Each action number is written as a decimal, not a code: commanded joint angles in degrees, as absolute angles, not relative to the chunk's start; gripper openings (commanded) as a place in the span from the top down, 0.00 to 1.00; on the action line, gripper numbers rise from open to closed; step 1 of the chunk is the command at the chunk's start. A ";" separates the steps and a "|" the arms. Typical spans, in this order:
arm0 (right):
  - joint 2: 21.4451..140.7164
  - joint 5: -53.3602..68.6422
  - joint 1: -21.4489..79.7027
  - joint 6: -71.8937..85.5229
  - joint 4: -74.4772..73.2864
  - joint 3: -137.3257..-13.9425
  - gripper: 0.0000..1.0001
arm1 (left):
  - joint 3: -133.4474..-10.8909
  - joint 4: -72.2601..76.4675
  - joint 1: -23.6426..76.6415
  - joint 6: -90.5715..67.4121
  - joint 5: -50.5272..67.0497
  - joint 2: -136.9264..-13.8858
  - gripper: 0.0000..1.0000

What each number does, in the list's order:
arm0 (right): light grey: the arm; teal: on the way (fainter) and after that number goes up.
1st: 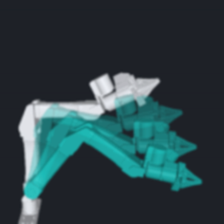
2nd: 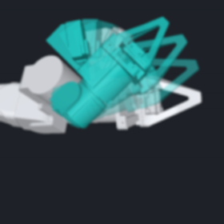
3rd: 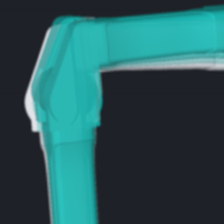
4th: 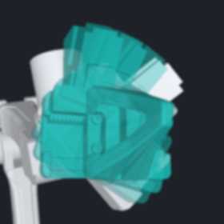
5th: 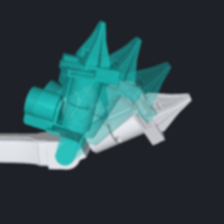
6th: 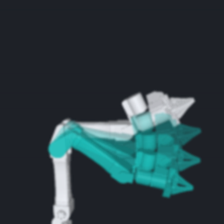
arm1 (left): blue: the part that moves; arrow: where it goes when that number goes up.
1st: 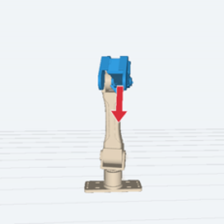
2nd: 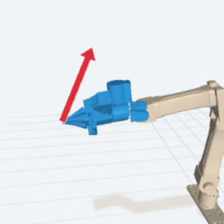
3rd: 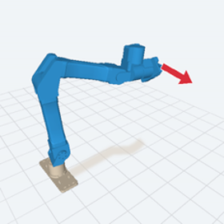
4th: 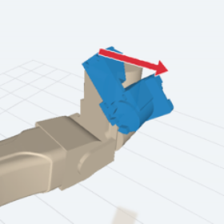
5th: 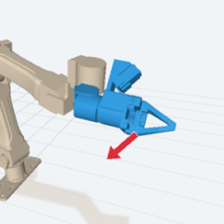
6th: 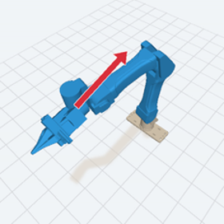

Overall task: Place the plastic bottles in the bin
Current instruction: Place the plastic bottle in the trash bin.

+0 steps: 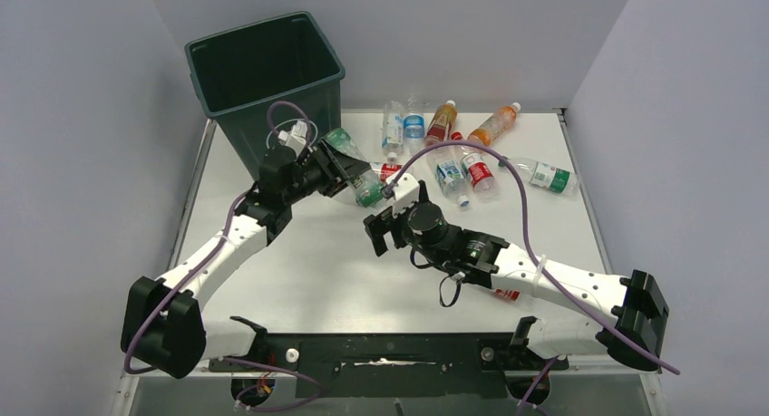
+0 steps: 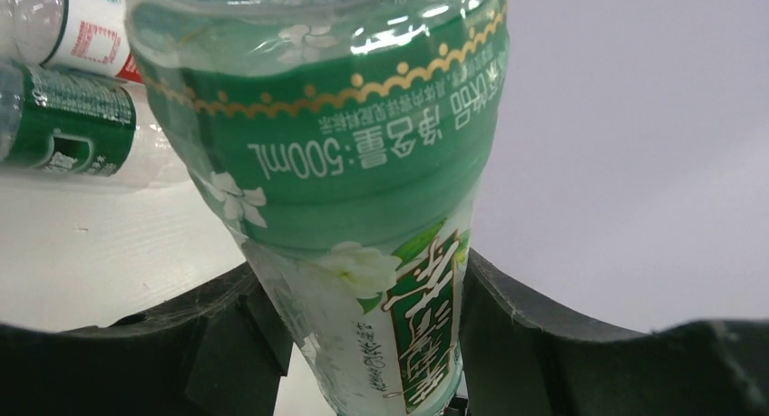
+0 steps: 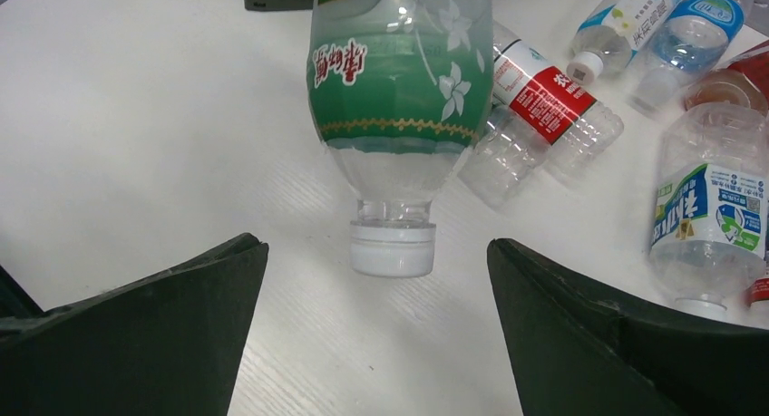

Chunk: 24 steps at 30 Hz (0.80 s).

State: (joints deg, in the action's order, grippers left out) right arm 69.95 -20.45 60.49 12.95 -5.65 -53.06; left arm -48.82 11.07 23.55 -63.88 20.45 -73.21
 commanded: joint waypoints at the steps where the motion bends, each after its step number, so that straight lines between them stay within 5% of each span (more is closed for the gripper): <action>1: 67.62 -21.94 60.95 13.77 -2.69 -53.89 0.02 | -56.36 6.12 23.57 -56.74 18.63 -73.57 0.48; 24: 59.99 -27.79 61.17 21.65 -10.98 -45.93 0.02 | -85.92 -13.96 12.27 -41.67 17.73 -79.37 0.47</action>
